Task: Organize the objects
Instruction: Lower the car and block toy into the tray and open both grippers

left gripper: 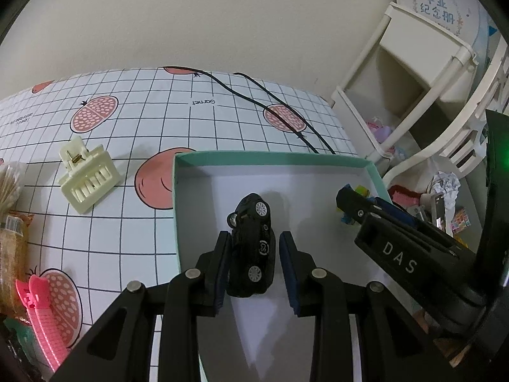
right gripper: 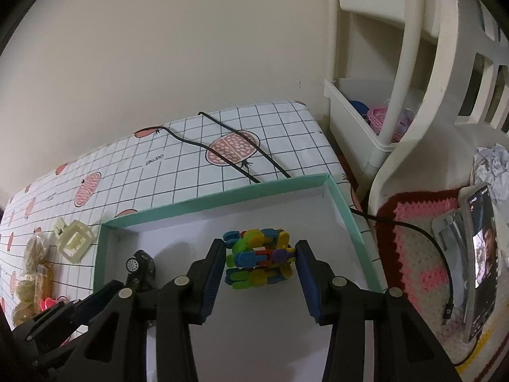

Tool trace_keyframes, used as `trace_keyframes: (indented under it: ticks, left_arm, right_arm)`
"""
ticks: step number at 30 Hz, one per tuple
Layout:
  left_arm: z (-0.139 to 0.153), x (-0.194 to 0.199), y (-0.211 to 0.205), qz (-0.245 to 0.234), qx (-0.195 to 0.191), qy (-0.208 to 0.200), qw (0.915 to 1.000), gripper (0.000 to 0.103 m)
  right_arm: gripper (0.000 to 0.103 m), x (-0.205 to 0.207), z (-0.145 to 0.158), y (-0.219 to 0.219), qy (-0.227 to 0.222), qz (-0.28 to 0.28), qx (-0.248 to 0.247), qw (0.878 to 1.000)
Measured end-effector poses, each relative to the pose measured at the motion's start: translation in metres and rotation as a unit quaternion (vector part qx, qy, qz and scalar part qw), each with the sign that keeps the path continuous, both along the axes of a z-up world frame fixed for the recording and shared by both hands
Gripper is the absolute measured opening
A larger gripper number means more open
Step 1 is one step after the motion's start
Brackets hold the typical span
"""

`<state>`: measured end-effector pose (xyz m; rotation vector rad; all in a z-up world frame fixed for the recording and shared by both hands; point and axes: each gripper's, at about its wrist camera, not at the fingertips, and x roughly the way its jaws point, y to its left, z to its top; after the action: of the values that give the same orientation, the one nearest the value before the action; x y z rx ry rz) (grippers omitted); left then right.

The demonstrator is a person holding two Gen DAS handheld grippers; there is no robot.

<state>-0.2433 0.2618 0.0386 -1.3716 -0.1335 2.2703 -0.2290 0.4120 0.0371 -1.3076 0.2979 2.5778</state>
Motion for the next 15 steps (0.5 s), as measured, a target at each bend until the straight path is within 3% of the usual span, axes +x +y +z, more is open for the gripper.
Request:
trace_keyframes:
  ticks: [12, 15]
  left_arm:
    - [0.018, 0.0, -0.009, 0.009, -0.005, 0.015, 0.9998, 0.033]
    - [0.022, -0.001, -0.012, 0.018, -0.013, 0.023, 0.9995, 0.039]
  right_arm:
    - [0.049, 0.004, 0.009, -0.003, 0.008, 0.007, -0.005, 1.0]
    - [0.049, 0.005, 0.012, -0.004, 0.009, 0.01, -0.003, 1.0]
